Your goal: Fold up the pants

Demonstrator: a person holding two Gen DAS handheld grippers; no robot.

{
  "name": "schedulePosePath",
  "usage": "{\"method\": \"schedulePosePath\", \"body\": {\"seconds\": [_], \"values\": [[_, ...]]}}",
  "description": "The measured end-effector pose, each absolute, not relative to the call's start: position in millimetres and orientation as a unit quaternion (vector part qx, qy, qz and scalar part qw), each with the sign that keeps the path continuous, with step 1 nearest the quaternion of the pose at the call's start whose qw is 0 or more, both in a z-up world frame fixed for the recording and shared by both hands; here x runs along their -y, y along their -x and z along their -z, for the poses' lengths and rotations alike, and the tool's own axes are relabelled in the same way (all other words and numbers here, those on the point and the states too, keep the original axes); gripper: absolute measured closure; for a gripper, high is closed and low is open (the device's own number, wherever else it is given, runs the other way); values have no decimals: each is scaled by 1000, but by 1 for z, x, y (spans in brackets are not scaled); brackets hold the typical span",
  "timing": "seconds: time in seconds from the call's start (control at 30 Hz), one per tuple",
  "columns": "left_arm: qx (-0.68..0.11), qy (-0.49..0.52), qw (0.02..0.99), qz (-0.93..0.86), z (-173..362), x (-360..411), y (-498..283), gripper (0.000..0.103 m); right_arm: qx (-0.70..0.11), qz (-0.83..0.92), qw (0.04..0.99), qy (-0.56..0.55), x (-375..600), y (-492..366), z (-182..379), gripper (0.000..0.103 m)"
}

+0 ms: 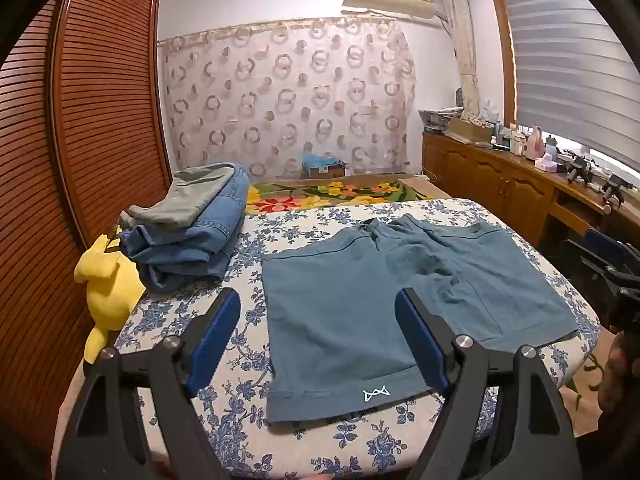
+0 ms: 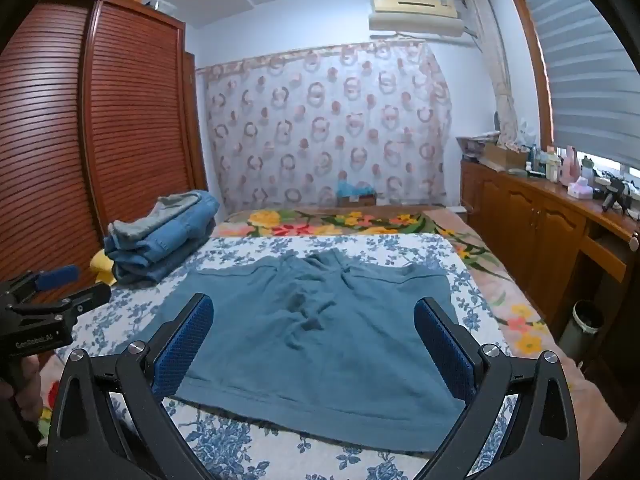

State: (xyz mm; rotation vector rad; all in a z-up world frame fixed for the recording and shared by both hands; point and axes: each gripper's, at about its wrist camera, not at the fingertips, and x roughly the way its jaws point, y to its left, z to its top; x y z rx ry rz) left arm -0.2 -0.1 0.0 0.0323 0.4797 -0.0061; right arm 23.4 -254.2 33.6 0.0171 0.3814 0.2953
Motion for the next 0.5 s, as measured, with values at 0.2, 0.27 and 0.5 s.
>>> {"method": "schedulePosePath", "body": {"seconds": [0.2, 0.27, 0.5], "values": [[-236, -15, 972, 3, 0, 0, 0, 22, -189, -145, 971, -11, 255, -23, -34, 1], [-236, -14, 972, 3, 0, 0, 0, 22, -192, -146, 970, -12, 255, -24, -33, 1], [-235, -14, 972, 3, 0, -1, 0, 22, -191, -147, 970, -12, 255, -23, -33, 1]]}}
